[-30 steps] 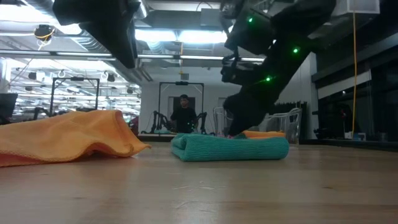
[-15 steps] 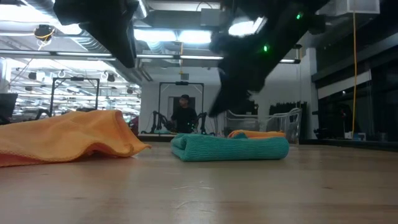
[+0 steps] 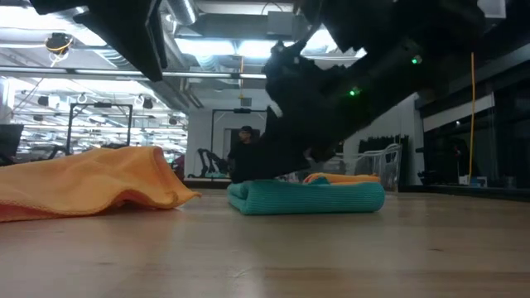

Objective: Fold microfiber towels
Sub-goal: Fold the blue microfiber towel

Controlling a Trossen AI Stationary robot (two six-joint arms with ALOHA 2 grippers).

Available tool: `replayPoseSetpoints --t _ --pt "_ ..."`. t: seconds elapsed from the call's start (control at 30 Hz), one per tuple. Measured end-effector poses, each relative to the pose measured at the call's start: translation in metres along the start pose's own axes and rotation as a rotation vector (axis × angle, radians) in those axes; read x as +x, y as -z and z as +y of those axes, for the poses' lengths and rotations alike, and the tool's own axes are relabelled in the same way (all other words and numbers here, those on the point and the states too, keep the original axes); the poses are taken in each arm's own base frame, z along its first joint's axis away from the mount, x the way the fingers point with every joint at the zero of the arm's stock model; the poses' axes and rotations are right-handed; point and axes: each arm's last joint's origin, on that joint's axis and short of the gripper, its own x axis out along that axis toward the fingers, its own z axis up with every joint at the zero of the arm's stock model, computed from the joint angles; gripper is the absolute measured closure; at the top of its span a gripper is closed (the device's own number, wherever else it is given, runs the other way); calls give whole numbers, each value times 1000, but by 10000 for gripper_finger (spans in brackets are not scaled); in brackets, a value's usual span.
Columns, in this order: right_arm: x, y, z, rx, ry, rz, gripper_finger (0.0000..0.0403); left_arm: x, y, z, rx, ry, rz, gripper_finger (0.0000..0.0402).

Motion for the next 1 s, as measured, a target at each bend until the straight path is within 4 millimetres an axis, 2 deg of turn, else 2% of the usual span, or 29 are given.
replayPoseSetpoints --t 0.17,0.4,0.5,0.67,0.77,0.87,1.0 --pt "3 11 2 20 73 8 232 -1 0 0 1 -6 -10 240" --pt "10 23 10 22 24 14 232 0 0 0 0 -14 -18 240" --pt "6 19 10 8 28 4 232 0 -1 0 0 -15 -17 240" --pt "-10 -8 12 22 4 -71 232 0 -1 0 0 -14 -17 240" --pt "-18 -16 14 12 -8 -96 232 0 -1 0 -1 -14 -18 240" --pt "-20 -16 18 11 -21 -98 232 0 -1 0 -3 -13 -19 240" --pt "-16 -2 25 30 -65 -52 232 0 -1 0 -7 -9 -22 240"
